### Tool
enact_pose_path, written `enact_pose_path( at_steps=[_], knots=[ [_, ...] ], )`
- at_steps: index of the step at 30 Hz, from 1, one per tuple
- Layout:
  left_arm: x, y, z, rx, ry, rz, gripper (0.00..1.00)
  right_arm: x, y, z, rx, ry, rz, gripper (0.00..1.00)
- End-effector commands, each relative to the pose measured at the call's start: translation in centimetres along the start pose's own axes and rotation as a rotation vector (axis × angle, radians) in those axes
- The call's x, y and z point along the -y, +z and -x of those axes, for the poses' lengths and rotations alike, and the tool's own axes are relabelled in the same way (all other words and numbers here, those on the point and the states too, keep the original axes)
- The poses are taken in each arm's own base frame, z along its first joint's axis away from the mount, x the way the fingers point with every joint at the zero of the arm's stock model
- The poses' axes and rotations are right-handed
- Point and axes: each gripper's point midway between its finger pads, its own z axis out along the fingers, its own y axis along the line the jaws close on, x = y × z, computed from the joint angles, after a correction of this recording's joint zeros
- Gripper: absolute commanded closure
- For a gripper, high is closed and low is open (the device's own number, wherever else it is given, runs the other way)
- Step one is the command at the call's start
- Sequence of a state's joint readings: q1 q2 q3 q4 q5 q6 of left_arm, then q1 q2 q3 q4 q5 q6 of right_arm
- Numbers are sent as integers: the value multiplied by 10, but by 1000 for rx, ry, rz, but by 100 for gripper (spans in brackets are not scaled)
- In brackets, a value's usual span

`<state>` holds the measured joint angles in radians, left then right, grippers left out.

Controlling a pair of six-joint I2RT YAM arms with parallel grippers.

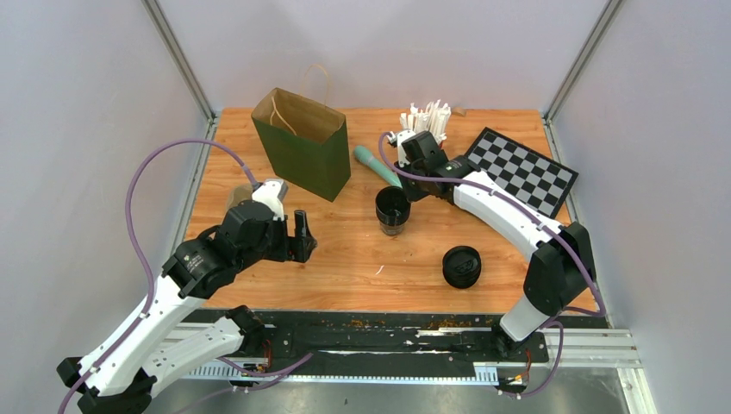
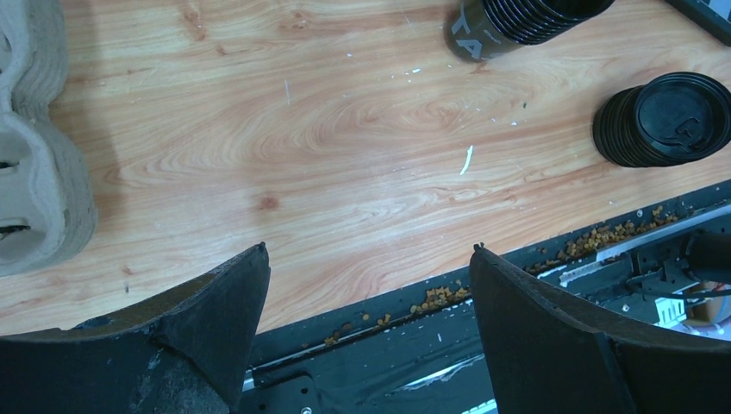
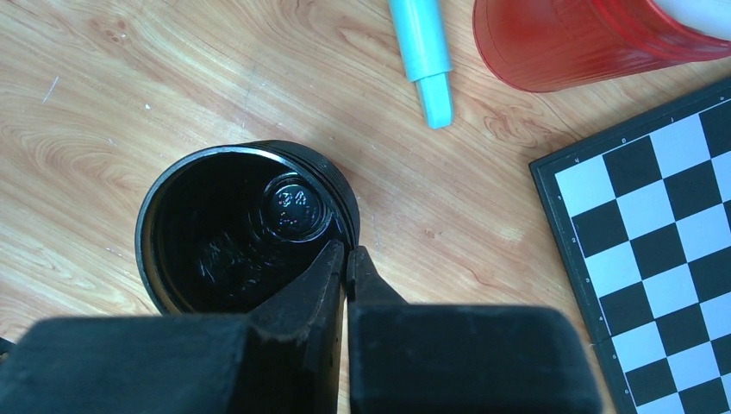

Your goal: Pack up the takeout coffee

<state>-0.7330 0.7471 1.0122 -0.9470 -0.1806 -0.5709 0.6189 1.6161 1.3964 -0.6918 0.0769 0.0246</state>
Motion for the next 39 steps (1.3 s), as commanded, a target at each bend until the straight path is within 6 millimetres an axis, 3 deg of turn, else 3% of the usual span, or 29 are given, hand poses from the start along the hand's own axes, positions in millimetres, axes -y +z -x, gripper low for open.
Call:
enact_pose_path(
  at_steps=[1,16,22,26,31,39],
  knots=[
    [6,3,2,3,-3,-21,8,-2,-23,35,114,37,19,100],
    [9,5,5,0,11,-28,8,-5,-57,61,166,75,50,100],
    [9,-4,20,38,15,-13,8,-22,-91,78,216,113,147,100],
    [8,-10,27,58,10,-6,8,-36,-106,78,224,134,217,100],
    [-2,-10,26,81,13,32,8,-71,-103,58,200,168,345,100],
    [-8,-1,2,50,-34,26,9,-121,-79,-5,124,153,388,100]
  ],
)
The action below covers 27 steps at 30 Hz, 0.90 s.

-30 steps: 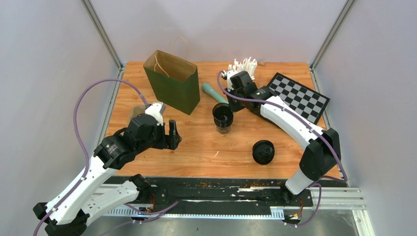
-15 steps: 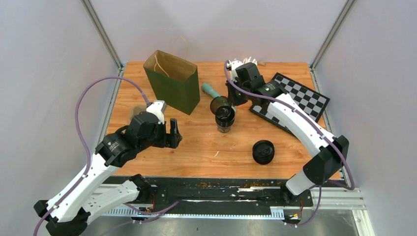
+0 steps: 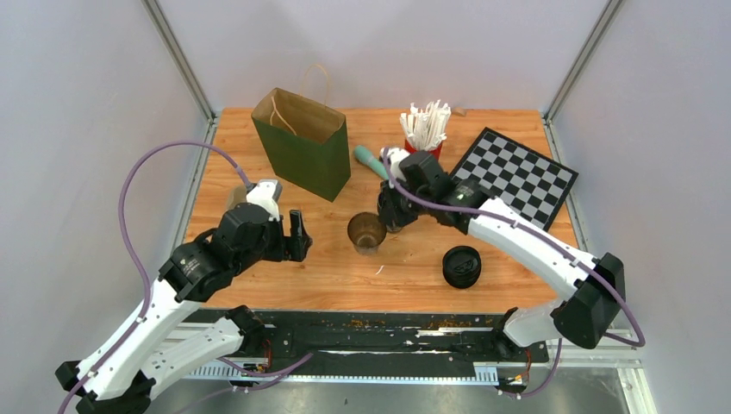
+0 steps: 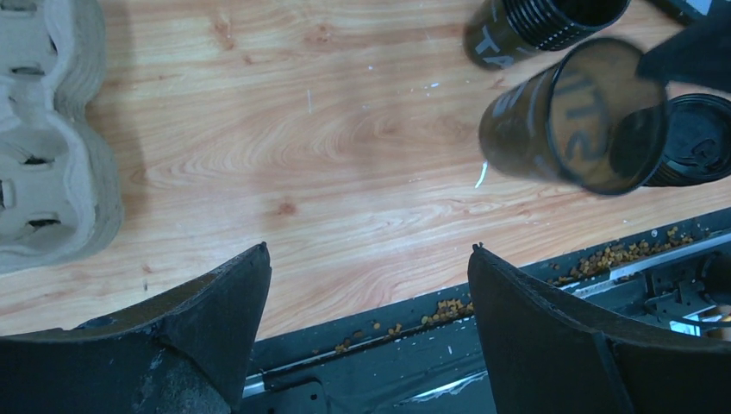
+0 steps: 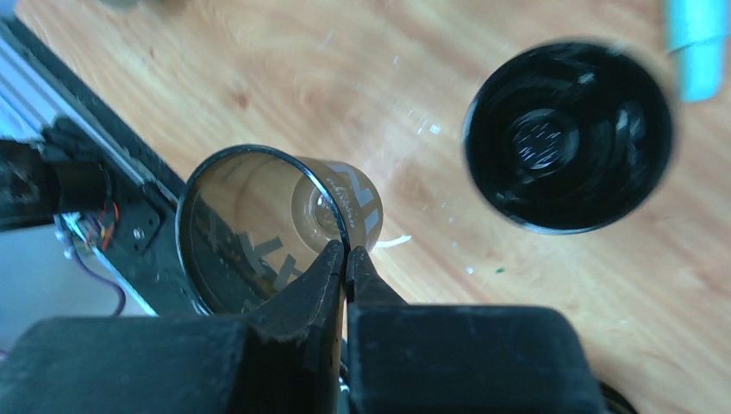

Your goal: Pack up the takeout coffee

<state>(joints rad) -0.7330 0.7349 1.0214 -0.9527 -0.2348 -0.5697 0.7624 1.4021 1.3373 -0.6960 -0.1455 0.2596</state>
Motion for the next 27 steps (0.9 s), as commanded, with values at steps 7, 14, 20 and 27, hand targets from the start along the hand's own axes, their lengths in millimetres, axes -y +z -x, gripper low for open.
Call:
enact_pose_path(
  at_steps=[7,14,20,27],
  knots=[
    [1,10,-26,-4,-61,-60,9,-25,37,-49,8,-13,8,100],
    [3,18,-39,-26,-47,-88,9,-18,58,-72,-43,3,-15,100],
    [4,19,-41,-41,-40,-88,9,-10,63,-83,-83,14,-57,98],
    [5,16,-38,-30,-32,-102,8,-1,47,-82,-88,-6,-111,81]
  ],
)
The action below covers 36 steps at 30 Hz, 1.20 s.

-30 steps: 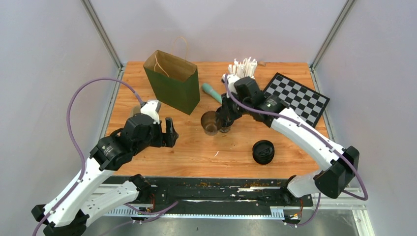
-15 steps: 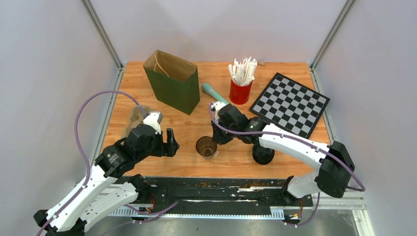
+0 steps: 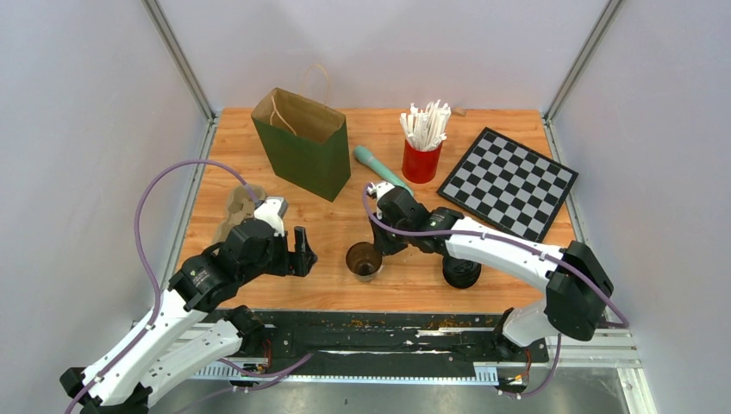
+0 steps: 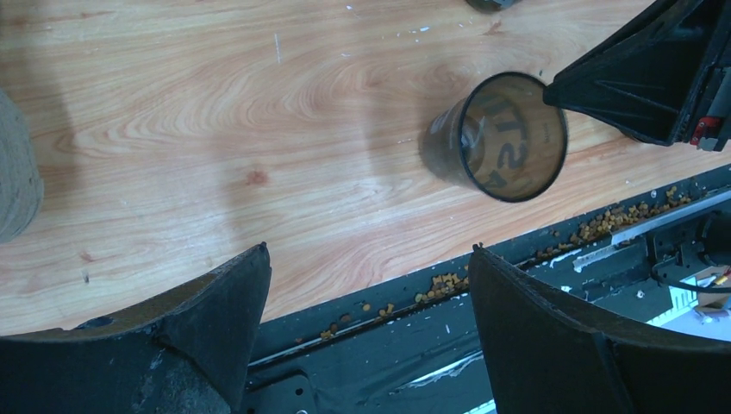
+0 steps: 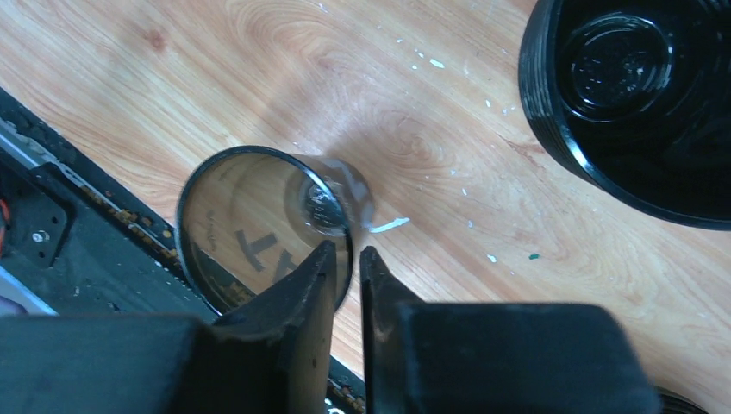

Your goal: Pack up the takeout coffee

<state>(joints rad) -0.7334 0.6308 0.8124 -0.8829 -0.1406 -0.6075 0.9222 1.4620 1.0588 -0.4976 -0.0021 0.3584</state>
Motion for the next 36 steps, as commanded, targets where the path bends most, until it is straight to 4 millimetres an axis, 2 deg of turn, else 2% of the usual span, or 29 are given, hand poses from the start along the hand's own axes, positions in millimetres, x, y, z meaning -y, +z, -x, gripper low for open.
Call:
enact_pose_path(
  at_steps=[1,7,11,15,20,25,33,36],
  knots=[
    [9,-5,15,50,11,-35,8,4,-22,12,39,1,-42,79],
    [8,-15,31,62,58,-5,8,17,-64,13,76,21,-106,74],
    [10,-18,36,69,69,-4,8,43,-84,1,61,58,-246,74],
    [10,-14,32,63,64,-7,7,73,-95,-12,44,72,-395,74],
    [14,-5,23,35,64,-38,7,101,-92,-30,1,56,-500,73],
    [6,-5,21,13,92,6,7,123,-81,-41,-41,61,-546,72],
    [11,-3,17,6,70,-25,8,141,-71,-62,-90,98,-567,72],
    [11,-2,16,4,63,-25,8,141,-69,-66,-95,111,-557,72]
  ],
)
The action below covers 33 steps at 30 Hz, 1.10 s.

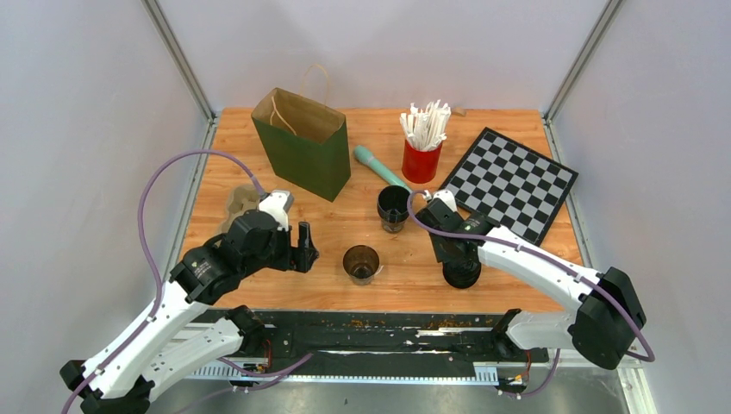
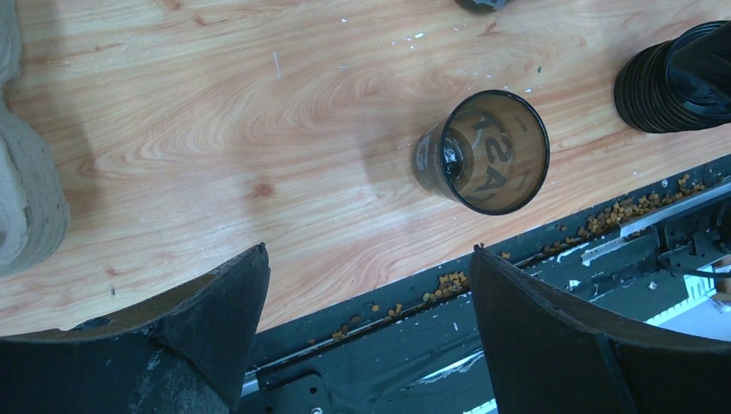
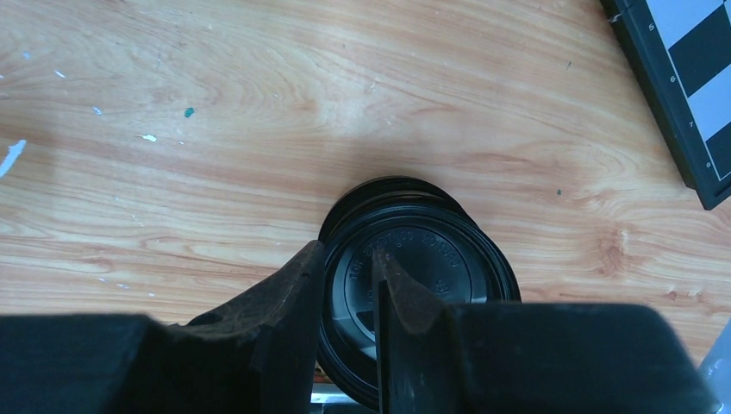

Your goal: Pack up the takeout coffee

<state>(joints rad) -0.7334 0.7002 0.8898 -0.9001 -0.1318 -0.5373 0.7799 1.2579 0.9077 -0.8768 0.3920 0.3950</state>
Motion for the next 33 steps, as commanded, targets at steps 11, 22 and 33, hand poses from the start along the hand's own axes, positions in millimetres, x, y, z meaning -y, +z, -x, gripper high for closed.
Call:
enact_pose_path(
  at_steps=[11,22,33],
  knots=[
    [4,2,0,17,-19,-23,8,-9,16,-4,-5,29,33,72],
    [4,1,3,25,-23,-19,8,-3,18,-7,-20,27,0,78],
    [3,4,2,25,-29,-15,9,-6,12,-11,-59,61,9,78]
  ],
)
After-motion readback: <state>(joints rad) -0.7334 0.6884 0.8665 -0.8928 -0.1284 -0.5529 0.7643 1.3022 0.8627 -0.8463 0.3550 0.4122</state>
